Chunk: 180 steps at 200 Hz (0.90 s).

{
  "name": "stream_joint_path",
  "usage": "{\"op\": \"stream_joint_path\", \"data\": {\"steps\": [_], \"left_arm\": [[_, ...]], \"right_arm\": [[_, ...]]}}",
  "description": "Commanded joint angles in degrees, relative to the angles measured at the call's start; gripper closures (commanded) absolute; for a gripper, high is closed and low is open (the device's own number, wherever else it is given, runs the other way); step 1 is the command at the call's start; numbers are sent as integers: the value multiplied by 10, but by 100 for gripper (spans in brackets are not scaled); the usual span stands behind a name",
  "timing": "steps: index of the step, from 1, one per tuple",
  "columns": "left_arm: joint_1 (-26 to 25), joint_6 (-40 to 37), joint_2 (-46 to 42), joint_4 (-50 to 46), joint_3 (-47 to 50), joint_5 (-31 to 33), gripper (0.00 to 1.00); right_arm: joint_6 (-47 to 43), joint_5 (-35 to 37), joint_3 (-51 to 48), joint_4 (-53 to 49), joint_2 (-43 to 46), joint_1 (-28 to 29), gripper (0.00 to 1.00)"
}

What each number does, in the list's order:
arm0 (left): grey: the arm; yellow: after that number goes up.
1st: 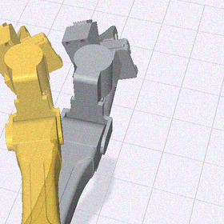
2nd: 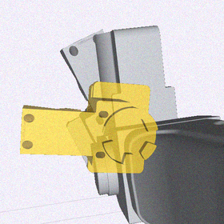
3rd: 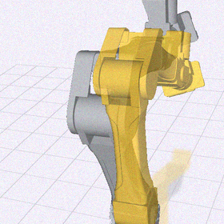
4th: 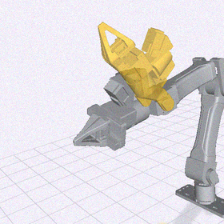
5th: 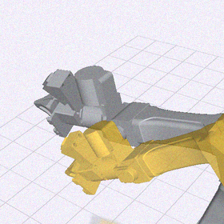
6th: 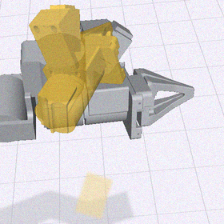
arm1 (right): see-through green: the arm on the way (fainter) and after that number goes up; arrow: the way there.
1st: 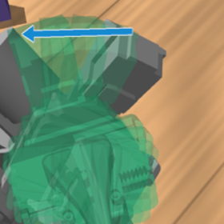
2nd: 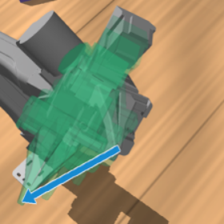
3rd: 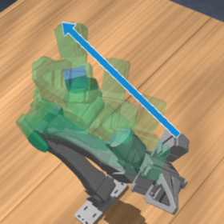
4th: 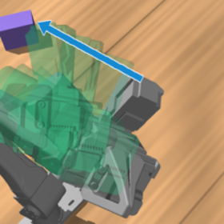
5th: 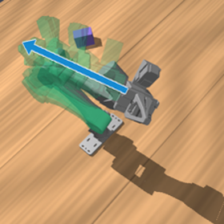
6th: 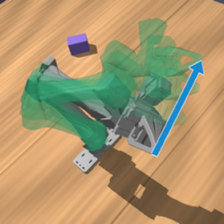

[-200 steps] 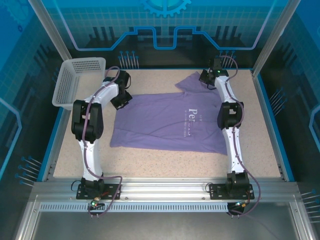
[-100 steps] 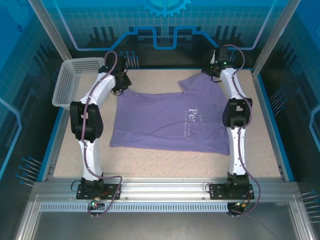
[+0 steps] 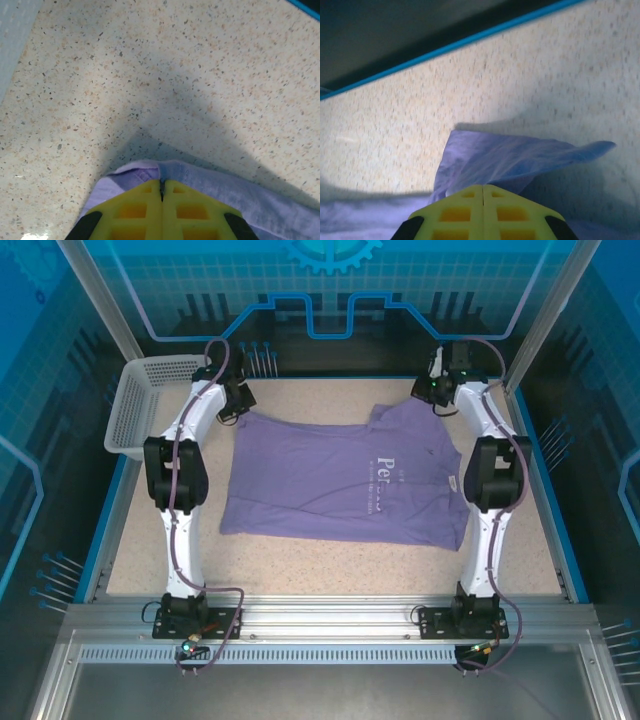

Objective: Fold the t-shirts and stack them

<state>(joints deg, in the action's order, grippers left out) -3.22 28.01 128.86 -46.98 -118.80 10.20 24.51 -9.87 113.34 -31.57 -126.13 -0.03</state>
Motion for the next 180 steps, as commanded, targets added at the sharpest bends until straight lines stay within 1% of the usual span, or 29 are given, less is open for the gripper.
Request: {"op": "stream_joint_path", "data": {"steps": [1, 46, 77, 94, 106, 125, 155, 180], "left_arm": [[7, -47, 1, 15, 22, -17, 100], [14, -85, -11, -16, 32, -54, 100], [22, -87, -45, -26, 80, -90, 100], [23, -82, -64, -37, 111, -101, 100], [23, -83, -82, -27, 146, -116, 100], [25, -88, -101, -24, 180, -112, 100], [32, -87, -116, -41, 187, -112, 100], [39, -88, -119, -61, 171, -106, 100]], "right_arm": [[-18, -31, -76, 52, 81, -6, 100], [-31, -49, -211, 59, 183, -25, 100], [-38, -52, -279, 66, 236, -37, 100], [-43, -51, -302, 60, 252, -41, 100], [-49, -49, -317, 57, 260, -43, 100], [-53, -49, -345, 59, 273, -50, 100], [-62, -55, -367, 49, 286, -63, 100], [-65, -63, -376, 44, 295, -76, 100]]}}
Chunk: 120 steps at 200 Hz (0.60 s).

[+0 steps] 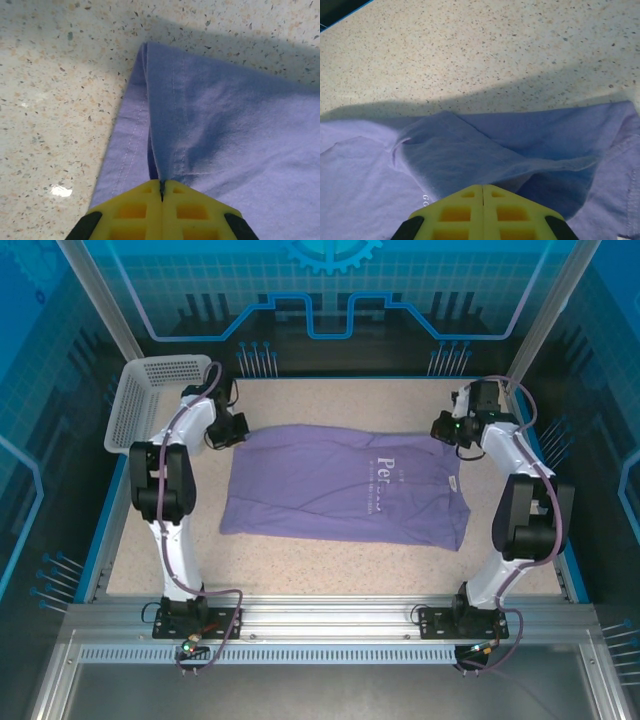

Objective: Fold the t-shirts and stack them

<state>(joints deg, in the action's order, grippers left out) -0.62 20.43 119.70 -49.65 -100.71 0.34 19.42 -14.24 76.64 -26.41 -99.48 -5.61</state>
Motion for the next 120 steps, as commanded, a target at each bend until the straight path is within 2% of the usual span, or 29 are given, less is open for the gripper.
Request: {"op": "stream_joint_path", "data": {"steps": [1, 44, 69, 120], "left_arm": [[13, -13, -27, -35, -11, -8, 100], [28, -4, -9, -80, -66, -28, 100], [27, -4, -19, -79, -33, -37, 100], [26, -7, -54, -41, 67, -12, 99]], "right_arm": [[-14, -20, -9, -7, 29, -22, 100], [-17, -26, 13, -28, 24, -33, 100], [-22, -22, -10, -29, 34, -32, 100], [-33, -14, -63, -21, 56, -33, 100]]}}
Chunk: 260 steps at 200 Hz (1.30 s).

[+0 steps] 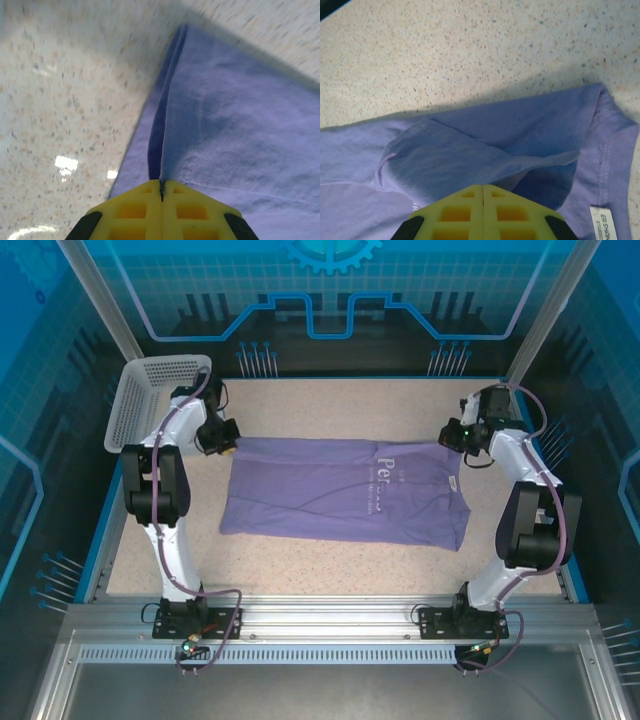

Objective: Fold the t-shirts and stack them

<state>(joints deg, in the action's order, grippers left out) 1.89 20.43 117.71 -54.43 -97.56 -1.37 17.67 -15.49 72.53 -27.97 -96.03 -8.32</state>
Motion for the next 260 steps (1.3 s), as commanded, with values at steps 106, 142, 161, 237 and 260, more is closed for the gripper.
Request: {"op": "stream_joint_path", "data": {"steps": [106, 142, 161, 237, 260], "left_arm": [[-38, 90, -72, -24, -25, 143, 47], [-114, 83, -35, 33, -40, 23, 46], [-145, 77, 20, 27, -79, -38, 47], [-184, 95, 151, 3, -168, -82, 40], [-183, 95, 163, -4, -169, -77, 38]], "right_arm": [[105, 15, -90, -49, 85, -46, 56], [156, 38, -23, -95, 35, -49, 48], [140, 61, 51, -170, -43, -29, 47], [114, 118, 143, -219, -198, -13, 49], [103, 114, 162, -218, -224, -11, 53]]}}
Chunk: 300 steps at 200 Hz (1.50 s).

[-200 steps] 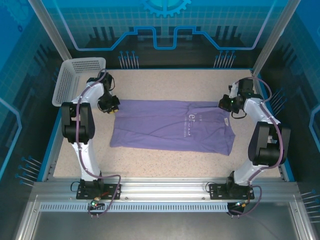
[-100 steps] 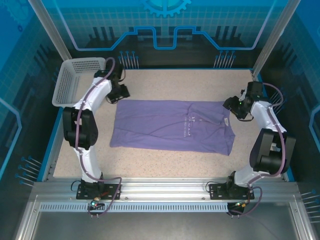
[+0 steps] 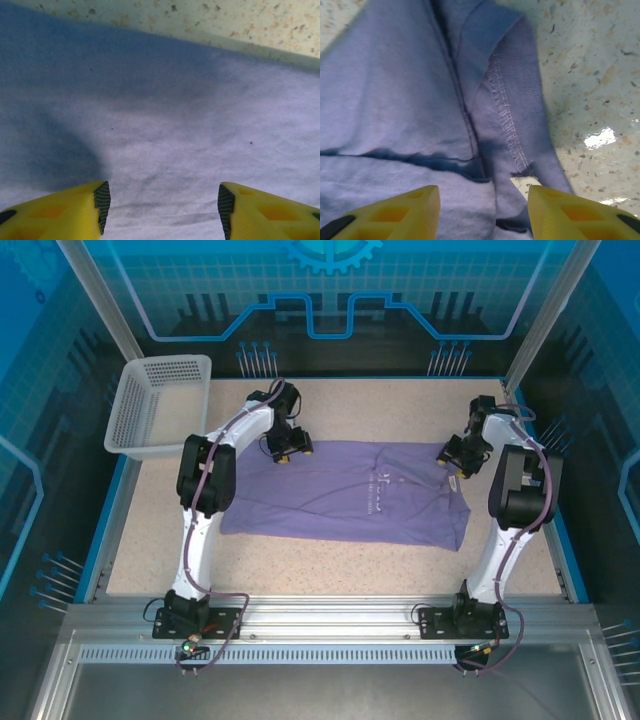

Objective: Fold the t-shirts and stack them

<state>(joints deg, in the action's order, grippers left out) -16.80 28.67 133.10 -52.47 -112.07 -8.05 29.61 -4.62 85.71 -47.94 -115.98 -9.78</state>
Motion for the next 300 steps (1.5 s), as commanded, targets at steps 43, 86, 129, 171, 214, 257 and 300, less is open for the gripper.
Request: {"op": "stream_joint_path", "data": {"steps": [43, 86, 129, 171, 214, 257, 300], "left_arm": [[4, 7, 9, -25, -15, -8, 38], [4, 7, 10, -24, -22, -11, 38], [1, 14, -3, -1, -26, -40, 38], [-1, 20, -14, 39, -24, -61, 37], [-1, 27, 14, 31, -25, -61, 37], [-1, 28, 29, 19, -30, -53, 37], [-1, 29, 29, 20, -25, -54, 37]], "right_arm": [[-28, 6, 41, -11, -36, 16, 61], [-34, 9, 46, -12, -46, 22, 70], [-39, 21, 45, -18, -40, 22, 64], [-45, 23, 26, -10, -27, 22, 61], [-45, 12, 25, -5, -32, 23, 69], [-47, 6, 31, -4, -37, 25, 84], [-53, 4, 25, -7, -35, 26, 84]]}}
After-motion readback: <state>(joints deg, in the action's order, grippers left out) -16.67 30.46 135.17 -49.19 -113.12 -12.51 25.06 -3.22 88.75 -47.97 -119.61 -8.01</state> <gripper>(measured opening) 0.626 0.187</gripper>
